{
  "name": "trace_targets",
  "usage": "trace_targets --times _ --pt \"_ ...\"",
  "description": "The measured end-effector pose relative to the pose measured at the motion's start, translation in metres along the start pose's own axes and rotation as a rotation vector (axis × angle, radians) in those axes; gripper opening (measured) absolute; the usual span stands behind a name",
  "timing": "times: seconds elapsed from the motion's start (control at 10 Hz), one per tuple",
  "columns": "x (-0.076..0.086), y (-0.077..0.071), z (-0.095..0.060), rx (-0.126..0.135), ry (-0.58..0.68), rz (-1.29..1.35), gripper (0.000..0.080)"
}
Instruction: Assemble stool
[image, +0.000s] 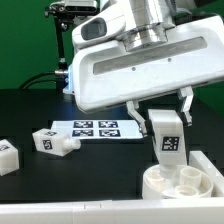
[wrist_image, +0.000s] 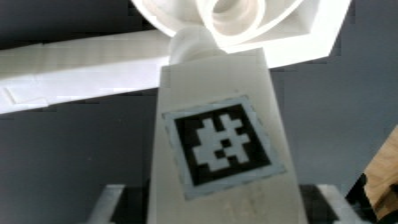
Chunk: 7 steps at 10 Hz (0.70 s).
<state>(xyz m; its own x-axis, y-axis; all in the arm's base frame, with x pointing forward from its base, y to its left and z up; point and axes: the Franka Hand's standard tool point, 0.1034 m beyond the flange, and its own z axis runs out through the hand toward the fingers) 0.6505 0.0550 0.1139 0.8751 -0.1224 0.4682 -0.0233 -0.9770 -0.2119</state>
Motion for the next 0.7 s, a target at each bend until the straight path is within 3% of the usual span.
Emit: trace_targets --times 0.2,0.7 --pt "-0.007 -0.013 0.011 0.006 0.013 0.005 0.0324" --pt "-0.014 -0.015 0.018 0.000 0.018 0.015 0.0324"
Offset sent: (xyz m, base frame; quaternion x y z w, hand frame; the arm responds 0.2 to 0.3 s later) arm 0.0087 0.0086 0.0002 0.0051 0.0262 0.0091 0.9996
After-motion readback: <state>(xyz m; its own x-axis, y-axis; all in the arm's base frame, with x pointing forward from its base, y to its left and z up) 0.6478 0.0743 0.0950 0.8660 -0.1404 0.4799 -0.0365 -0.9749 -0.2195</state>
